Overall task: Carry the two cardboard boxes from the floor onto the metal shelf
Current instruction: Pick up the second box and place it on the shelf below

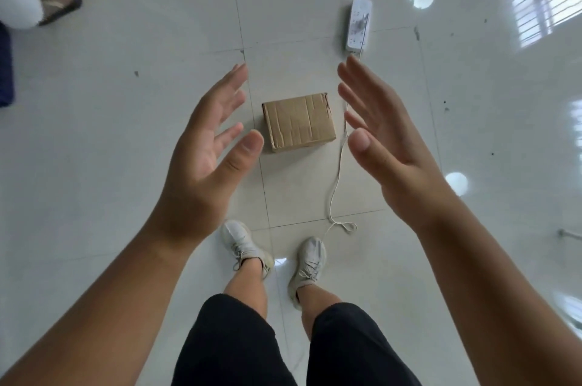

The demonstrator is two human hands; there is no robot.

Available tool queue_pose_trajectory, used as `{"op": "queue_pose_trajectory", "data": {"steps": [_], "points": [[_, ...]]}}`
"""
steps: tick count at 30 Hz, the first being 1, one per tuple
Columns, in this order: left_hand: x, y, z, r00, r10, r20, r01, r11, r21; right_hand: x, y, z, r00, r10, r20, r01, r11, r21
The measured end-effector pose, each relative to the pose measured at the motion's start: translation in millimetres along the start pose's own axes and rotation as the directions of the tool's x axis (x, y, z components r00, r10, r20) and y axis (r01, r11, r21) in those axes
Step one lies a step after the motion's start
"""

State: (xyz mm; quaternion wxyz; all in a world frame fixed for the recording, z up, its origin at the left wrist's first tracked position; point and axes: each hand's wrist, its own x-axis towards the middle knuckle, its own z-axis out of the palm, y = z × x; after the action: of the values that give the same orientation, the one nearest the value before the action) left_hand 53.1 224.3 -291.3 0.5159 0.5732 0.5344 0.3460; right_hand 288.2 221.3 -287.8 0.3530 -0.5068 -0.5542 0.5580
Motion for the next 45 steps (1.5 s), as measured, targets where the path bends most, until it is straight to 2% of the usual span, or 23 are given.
{"op": "queue_pose_trajectory", "data": {"steps": [4,8,14,19,23,25,28,30,33,41,43,45], "points": [[40,-34,-16,0.999,-0.013,-0.045,0.011,0.999,-0.037,43,26,1,0.998,0.024,-0.05,-0.024,1.0,0.006],[83,-89,-15,0.993,-0.056,-0.108,0.052,0.998,-0.039,90,83,-4,0.994,0.093,-0.065,-0.091,0.995,0.029],[132,-226,38,0.97,-0.112,-0.215,0.101,0.993,-0.063,150,244,-22,0.984,0.176,-0.019,-0.175,0.983,0.045],[169,-350,101,0.893,-0.263,-0.364,0.195,0.957,-0.214,188,389,-33,0.956,0.292,0.002,-0.292,0.956,-0.003],[193,-437,141,0.851,-0.361,-0.381,0.277,0.926,-0.257,215,487,-48,0.922,0.373,-0.102,-0.379,0.925,-0.035],[206,-480,151,0.823,-0.422,-0.38,0.359,0.905,-0.228,229,529,-53,0.882,0.443,-0.159,-0.455,0.89,-0.044],[218,-528,160,0.797,-0.511,-0.321,0.487,0.859,-0.158,245,577,-48,0.849,0.515,-0.118,-0.523,0.85,-0.056],[223,-545,162,0.8,-0.52,-0.301,0.519,0.85,-0.091,250,592,-42,0.857,0.504,-0.108,-0.513,0.854,-0.09],[228,-553,157,0.797,-0.49,-0.354,0.516,0.856,-0.024,253,598,-39,0.864,0.485,-0.136,-0.498,0.862,-0.097],[234,-562,149,0.783,-0.497,-0.375,0.538,0.843,0.005,251,603,-38,0.878,0.462,-0.129,-0.476,0.872,-0.113],[232,-561,148,0.802,-0.455,-0.387,0.498,0.867,0.015,247,599,-40,0.89,0.436,-0.132,-0.451,0.885,-0.119],[229,-557,147,0.837,-0.347,-0.423,0.396,0.918,0.032,241,595,-42,0.914,0.367,-0.171,-0.385,0.919,-0.087]]}}
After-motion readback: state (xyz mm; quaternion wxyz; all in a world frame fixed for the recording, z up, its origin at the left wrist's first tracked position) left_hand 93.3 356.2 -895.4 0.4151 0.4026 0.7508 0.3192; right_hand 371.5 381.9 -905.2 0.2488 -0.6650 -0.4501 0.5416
